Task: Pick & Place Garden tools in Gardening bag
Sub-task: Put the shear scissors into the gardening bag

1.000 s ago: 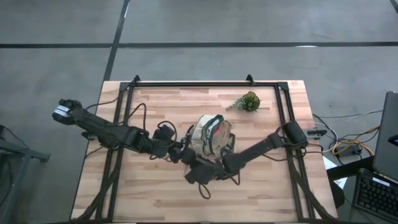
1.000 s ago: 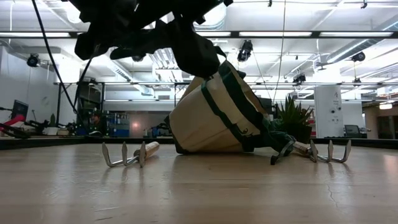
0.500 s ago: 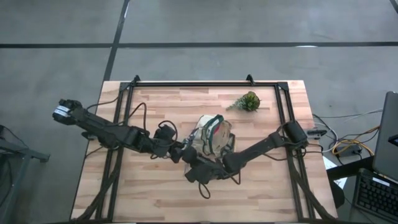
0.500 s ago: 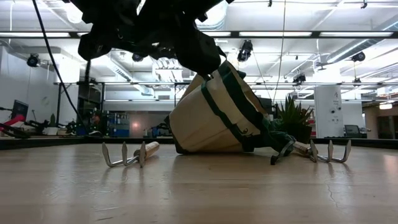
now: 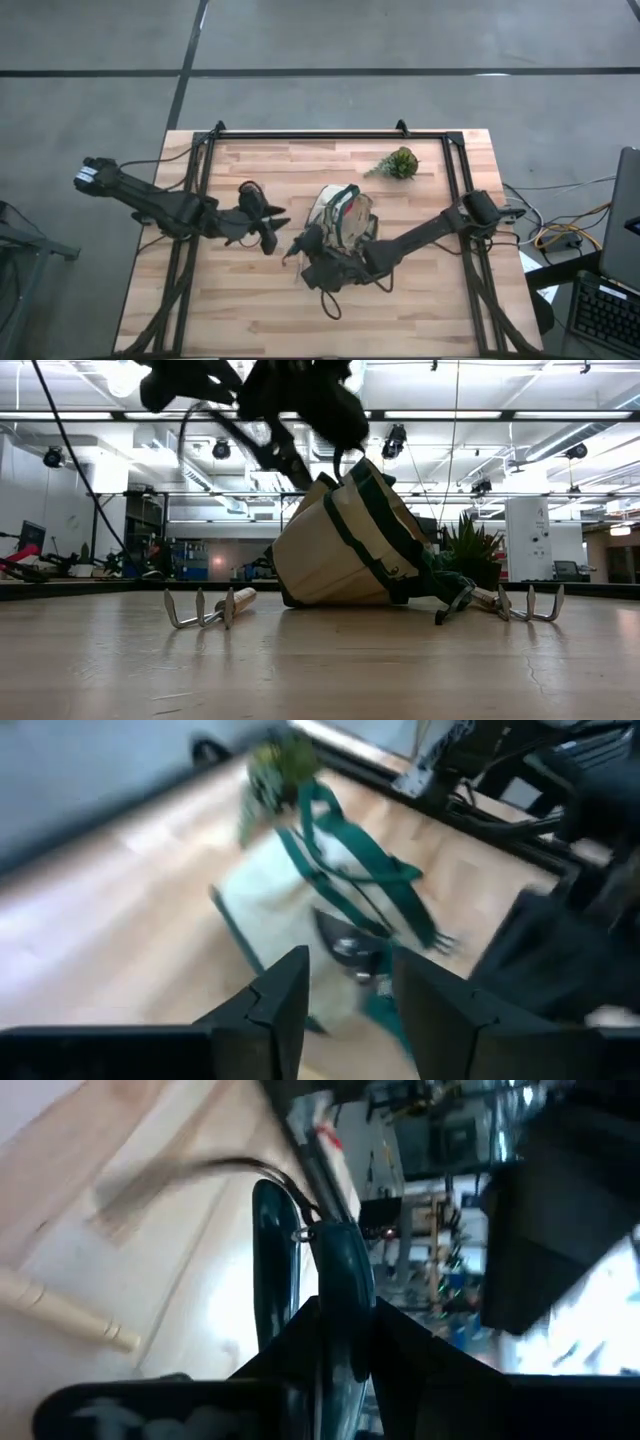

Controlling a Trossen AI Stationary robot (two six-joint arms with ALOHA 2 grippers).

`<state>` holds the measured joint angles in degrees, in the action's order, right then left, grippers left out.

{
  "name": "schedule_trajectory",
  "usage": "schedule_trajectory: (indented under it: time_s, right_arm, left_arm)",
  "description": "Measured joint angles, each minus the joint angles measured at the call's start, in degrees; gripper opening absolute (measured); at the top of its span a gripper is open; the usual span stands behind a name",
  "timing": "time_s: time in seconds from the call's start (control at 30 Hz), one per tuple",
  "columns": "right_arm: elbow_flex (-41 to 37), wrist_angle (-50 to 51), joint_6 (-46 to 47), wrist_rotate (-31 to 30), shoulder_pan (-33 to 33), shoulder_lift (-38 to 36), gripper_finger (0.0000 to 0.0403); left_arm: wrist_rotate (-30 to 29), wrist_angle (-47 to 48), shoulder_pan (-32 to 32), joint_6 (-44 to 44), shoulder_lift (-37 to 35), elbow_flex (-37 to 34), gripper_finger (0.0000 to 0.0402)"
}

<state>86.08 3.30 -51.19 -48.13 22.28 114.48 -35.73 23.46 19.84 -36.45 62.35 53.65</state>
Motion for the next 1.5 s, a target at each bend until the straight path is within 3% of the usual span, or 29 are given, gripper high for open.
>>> schedule_trajectory:
  time_s: [0.13, 0.27, 0.4, 0.53, 0.63, 0.73, 0.9, 1.0, 1.27, 1.5]
  right_arm:
    - [-1.20, 1.57, 11.84, 2.37, -0.01, -5.72, 0.0047]
    - [-4.99, 0.32, 23.77, 9.25, -0.56, -12.63, 0.0047]
    - [-9.26, -4.34, 30.10, 10.91, -1.14, -18.89, 0.0047]
    - [-14.12, -4.13, 24.62, 12.00, -1.07, -24.09, 0.0047]
    - [-19.43, -5.41, 21.46, 19.49, -1.15, -27.64, 0.0047]
    - [-25.22, -12.93, 19.74, 26.76, -1.87, -30.45, 0.0046]
    - [-33.21, -22.80, 12.19, 28.64, -3.47, -33.98, 0.0046]
    - [-35.65, -23.55, 12.61, 34.31, -5.60, -35.84, 0.0046]
    - [-39.06, -25.38, 13.22, 48.01, -12.09, -36.62, 0.0046]
    - [-39.69, -26.19, 12.92, 50.93, -15.59, -35.63, 0.0046]
  left_arm:
    - [-8.67, -1.42, 1.09, 7.44, -0.92, -0.29, 0.0145]
    - [-11.50, -4.13, 1.96, 18.13, 0.35, -0.39, 0.0144]
    - [-13.97, -4.50, 2.42, 25.66, 2.31, -0.44, 0.0144]
    - [-14.49, -4.44, 2.78, 27.81, 4.19, -0.52, 0.0143]
    - [-14.31, -4.79, 2.86, 27.88, 5.56, -0.56, 0.0142]
    - [-14.32, -6.83, 2.83, 27.56, 6.31, -0.57, 0.0142]
    - [-14.31, -12.71, 2.81, 27.57, 6.49, -0.57, 0.0142]
    - [-13.74, -15.45, 2.81, 27.81, 6.40, -0.57, 0.0142]
    - [-5.45, -23.72, 2.51, 28.52, 8.24, -0.55, 0.0142]
    - [-4.24, -27.87, 2.01, 30.77, 12.90, -0.55, 0.0142]
